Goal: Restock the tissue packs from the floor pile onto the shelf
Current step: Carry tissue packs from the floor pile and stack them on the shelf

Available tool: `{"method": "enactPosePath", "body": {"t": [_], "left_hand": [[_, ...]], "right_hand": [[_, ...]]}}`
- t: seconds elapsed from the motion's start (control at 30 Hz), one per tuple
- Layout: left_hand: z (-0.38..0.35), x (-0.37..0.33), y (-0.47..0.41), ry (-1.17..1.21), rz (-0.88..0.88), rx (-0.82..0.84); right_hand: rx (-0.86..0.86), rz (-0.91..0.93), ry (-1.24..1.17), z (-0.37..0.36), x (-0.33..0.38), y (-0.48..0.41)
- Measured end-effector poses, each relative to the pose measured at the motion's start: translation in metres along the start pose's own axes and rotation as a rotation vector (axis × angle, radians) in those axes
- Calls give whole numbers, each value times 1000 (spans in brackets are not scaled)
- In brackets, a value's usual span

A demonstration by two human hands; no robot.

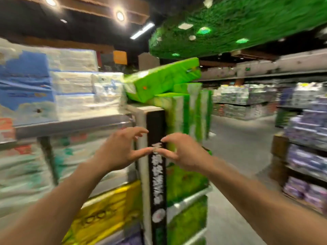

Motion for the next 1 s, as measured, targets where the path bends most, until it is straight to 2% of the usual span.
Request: {"method": "enactPosePath", "body": {"t": [0.13,0.3,0.6,0.7,0.87,1.0], "left_hand": [[-118,-123,15,110,-120,184],[-240,-291,37,263,-264,370],[-428,-554,121,495,-563,780],[-483,-631,136,510,-674,864],[-557,-766,152,535,-906,1013],[-599,-862,155,540,-1082,1087]], "right_hand": [[60,-310,-48,13,-89,142],[-40,-673,-68,52,-185,317],[-62,-1159,-36,102,-301,584],[-102,-1329,-28,119,-338,663],[-56,-1532,13,152,-398,776],[-140,-1710,31,196,-435,851]]}}
Point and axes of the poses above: each hand's wrist, its own y-axis away from the middle knuckle, its own z-axis out of the back of the hand, x = y × z, the point moved 9 cm from there along -y, towards the middle knuckle, and after that the axes turned 8 degrees about z, right-handed, at the moved point
